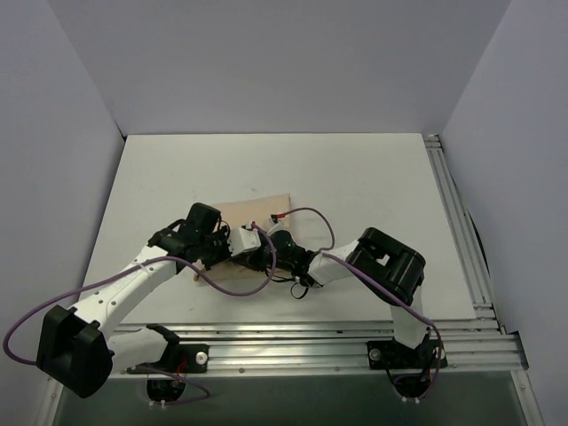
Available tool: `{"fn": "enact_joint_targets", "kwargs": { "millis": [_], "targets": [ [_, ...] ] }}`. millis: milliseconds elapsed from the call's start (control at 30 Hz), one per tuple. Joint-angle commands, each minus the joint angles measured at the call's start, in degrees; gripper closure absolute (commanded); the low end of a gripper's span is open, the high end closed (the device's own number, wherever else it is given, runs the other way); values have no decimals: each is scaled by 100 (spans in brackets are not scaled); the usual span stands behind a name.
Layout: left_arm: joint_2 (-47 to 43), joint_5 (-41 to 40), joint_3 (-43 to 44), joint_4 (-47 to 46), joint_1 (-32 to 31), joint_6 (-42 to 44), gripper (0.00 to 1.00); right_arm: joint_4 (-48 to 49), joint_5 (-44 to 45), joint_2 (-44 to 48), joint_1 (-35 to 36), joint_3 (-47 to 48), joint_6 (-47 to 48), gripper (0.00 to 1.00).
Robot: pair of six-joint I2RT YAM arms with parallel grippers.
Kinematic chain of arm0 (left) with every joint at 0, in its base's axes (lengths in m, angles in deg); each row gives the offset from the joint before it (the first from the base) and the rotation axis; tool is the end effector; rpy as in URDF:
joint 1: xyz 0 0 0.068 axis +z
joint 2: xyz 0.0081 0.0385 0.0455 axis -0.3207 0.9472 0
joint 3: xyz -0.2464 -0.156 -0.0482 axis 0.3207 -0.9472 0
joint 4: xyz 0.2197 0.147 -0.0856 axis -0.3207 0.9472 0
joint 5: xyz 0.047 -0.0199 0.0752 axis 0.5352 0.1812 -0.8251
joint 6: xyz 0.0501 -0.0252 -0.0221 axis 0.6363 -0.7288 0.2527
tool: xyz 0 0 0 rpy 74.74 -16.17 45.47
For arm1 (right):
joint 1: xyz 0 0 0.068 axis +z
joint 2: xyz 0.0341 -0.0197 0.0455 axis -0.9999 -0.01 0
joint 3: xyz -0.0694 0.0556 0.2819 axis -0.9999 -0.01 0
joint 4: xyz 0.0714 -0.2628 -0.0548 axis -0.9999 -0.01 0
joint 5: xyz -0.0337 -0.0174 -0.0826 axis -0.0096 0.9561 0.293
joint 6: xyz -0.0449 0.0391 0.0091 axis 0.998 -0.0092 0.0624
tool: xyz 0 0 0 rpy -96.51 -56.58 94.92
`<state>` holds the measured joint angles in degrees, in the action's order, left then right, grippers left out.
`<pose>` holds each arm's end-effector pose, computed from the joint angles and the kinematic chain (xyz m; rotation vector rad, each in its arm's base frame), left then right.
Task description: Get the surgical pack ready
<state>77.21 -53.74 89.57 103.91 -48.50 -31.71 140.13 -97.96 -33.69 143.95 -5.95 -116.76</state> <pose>0.2062 -0.1267 0.2511 1.5740 2.0078 -0.1247 0.2332 0.3427 0.1556 0.2198 2.0703 1.7732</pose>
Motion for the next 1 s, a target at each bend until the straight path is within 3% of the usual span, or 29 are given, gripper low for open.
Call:
{"fn": "enact_joint_targets", "kwargs": {
  "millis": [0,167,267,367,533,567,600,667,700,767,833,967],
  "targets": [
    [-146,437,301,-29,1,-99,98,318,836,-107,14,187,-105,100],
    [-137,551,293,-38,1,-90,98,539,1467,-2,120,117,-167,100],
    [-172,542,284,-29,9,-90,98,137,2047,218,181,46,-167,100],
    [-189,577,258,32,18,-55,98,-926,2373,306,164,248,-141,100],
    [-93,648,99,243,36,182,97,-771,2199,245,182,143,-193,100],
    [-41,665,108,287,36,235,94,-727,2138,262,190,126,-194,100],
    [47,692,134,348,36,226,77,-735,2102,280,208,125,-194,100],
    [118,744,204,392,36,174,57,-753,2137,350,217,91,-194,100],
    [127,788,292,375,36,113,40,-744,2155,394,217,56,-202,100],
    [83,841,354,296,36,7,27,-692,2137,421,217,20,-228,100],
    [-5,789,389,16,18,-55,16,-683,2102,421,217,11,-229,100],
    [249,297,363,-512,1,-283,19,-533,2032,403,217,-50,-290,100]
  ]
}}
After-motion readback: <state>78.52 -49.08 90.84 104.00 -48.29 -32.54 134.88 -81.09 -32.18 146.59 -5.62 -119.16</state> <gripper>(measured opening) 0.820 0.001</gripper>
